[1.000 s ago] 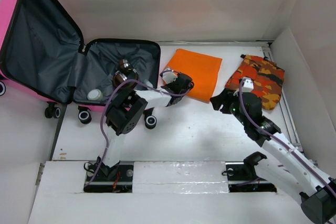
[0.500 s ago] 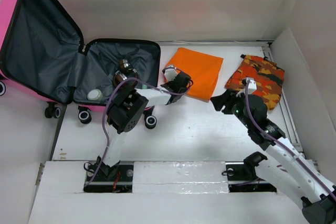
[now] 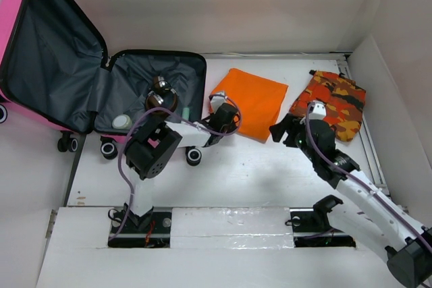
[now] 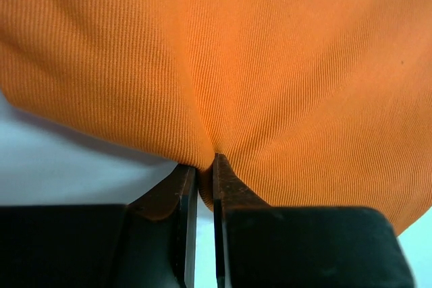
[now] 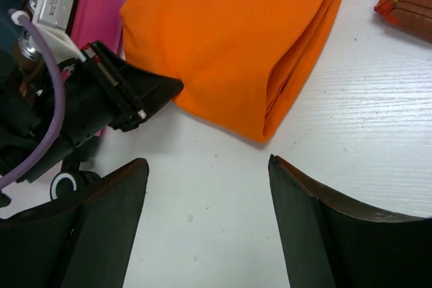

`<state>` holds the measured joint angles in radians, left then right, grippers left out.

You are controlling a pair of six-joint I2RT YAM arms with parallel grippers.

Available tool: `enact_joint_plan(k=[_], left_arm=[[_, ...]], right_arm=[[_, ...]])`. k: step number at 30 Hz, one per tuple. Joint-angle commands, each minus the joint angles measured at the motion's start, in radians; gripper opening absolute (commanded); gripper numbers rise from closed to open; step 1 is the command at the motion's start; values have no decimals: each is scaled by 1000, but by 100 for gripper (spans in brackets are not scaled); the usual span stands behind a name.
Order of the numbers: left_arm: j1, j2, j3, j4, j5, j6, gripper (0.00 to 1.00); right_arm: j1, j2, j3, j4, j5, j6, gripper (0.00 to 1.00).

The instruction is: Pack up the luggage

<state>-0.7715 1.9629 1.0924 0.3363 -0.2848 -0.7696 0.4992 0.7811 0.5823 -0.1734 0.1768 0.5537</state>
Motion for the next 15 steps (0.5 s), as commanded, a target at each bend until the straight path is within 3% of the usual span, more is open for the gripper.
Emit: enact_joint_plan(k=[1,2,4,5,7,9,15], left_arm=[[-15,-45,-83,-172,16,30,0],[-15,-55,-94,-181,16,3,6],[-15,-65,-94,-181,4,-19,26],[-15,-65,-94,-181,4,-19,42],[-15,-75,-83,-191,4,-48,53],[-15,-65,-74,-203,4,-57,59],[-15,27,-8,-203,-5,-118,57]], right_arm=[[7,-3,-1,40,1,9,78],[7,6,-1,58,1,9,78],[7,6,-1,68,-26,18,78],[7,6,-1,68,-26,18,78],[7,17,8,68,-39,18,78],[7,17,8,68,-39,18,78],[7,-5,-1,77,-48,18,78]])
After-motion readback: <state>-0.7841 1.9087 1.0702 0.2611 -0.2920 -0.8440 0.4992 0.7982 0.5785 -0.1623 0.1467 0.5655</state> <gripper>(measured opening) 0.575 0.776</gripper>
